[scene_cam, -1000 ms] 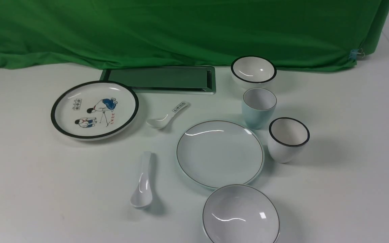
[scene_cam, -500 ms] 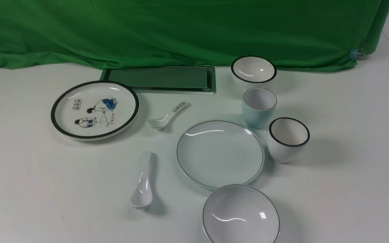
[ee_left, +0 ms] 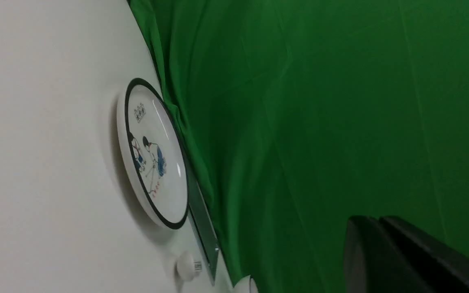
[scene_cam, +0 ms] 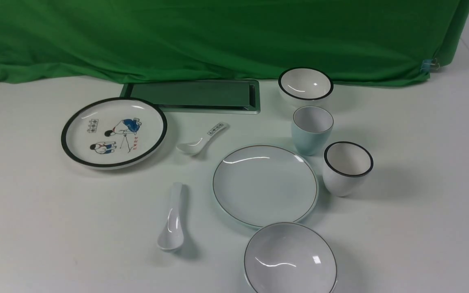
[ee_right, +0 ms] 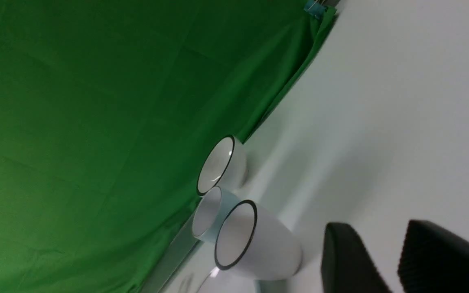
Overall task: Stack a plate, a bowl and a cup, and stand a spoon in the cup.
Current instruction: Use the right arm to grab a blue rice bowl
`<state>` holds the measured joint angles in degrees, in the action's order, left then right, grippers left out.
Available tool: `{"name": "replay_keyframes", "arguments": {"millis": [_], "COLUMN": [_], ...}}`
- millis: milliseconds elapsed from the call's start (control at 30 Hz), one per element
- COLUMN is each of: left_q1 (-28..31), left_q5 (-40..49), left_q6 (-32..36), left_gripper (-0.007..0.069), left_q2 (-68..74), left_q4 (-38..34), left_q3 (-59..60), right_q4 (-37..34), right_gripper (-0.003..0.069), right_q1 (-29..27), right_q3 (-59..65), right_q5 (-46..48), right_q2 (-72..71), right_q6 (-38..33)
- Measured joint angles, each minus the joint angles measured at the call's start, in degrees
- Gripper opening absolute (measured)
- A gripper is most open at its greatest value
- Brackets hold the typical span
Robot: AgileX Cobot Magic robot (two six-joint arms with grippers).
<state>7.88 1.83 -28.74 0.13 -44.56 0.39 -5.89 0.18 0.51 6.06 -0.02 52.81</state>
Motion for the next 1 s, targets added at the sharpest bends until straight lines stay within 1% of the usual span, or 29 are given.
{"name": "replay_keyframes", "arguments": {"millis": [167,300,400,467,500,533,567,600,633,667,700,767,800,833,933,967,1000], "left_q1": [0.0,0.0,0.0,0.0,0.0,0.0,0.0,0.0,0.0,0.0,0.0,0.0,0.0,-0.15,-3.71,-4.65,-7.93], "left_q5": [-2.15,-2.15,0.89,5.46,9.2,12.03,13.51,19.53,23.23,23.23,29.37,37.6,39.25,45.41,52.7,52.96,54.19], "left_q6": [-1.62,-1.64,1.17,5.11,7.71,9.11,9.51,13.76,16.27,17.01,22.38,30.22,31.69,37.21,41.03,41.41,42.62], "left_gripper": [-0.0029,-0.0029,-0.0029,-0.0029,-0.0029,-0.0029,-0.0029,-0.0029,-0.0029,-0.0029,-0.0029,-0.0029,-0.0029,-0.0029,-0.0029,-0.0029,-0.0029], "left_q2": [0.0,0.0,-0.05,0.67,2.82,4.75,5.86,11.45,14.72,15.53,21.48,30.09,31.77,38.97,48.15,49.28,52.41], "left_q4": [3.6,4.62,9.24,15.43,20.12,22.65,23.8,27.34,28.41,28.63,29.48,29.92,29.97,29.87,29.13,29.05,29.05], "left_q3": [0.0,0.0,-2.44,-7.35,-10.97,-14.08,-14.7,-20.24,-22.75,-23.37,-27.95,-34.89,-36.31,-42.36,-49.85,-50.26,-52.64], "right_q4": [0.1,0.15,0.15,0.15,0.15,0.15,0.15,0.15,0.18,0.18,0.23,0.23,0.23,0.23,0.17,0.17,0.06], "right_gripper": [0.0242,0.0242,0.0237,0.0214,0.0185,0.0161,0.0147,0.0085,0.005,0.005,0.0022,0.0014,0.0014,0.0013,0.0013,0.0013,0.0013], "right_q1": [0.0,0.0,0.43,1.59,2.69,3.35,3.51,5.0,5.69,5.87,7.09,8.82,9.15,10.81,13.74,14.21,15.87], "right_q3": [0.0,0.0,0.0,-0.67,-2.33,-3.72,-4.11,-7.9,-9.71,-10.16,-13.52,-18.87,-20.03,-25.36,-33.34,-34.39,-37.61], "right_q5": [-0.41,-1.04,-4.22,-4.5,-4.17,-3.76,-3.7,-3.01,-2.83,-2.79,-2.58,-1.19,-0.62,2.64,12.77,13.61,20.05], "right_q2": [0.0,0.0,0.0,0.02,0.6,1.4,1.67,4.86,6.74,7.25,11.24,17.72,19.02,25.08,34.35,35.62,40.02], "right_q6": [-5.91,-7.45,-11.47,-17.04,-22.13,-25.27,-26.84,-33.33,-36.62,-37.47,-43.17,-50.42,-51.67,-56.48,-61.73,-62.34,-64.51]}}
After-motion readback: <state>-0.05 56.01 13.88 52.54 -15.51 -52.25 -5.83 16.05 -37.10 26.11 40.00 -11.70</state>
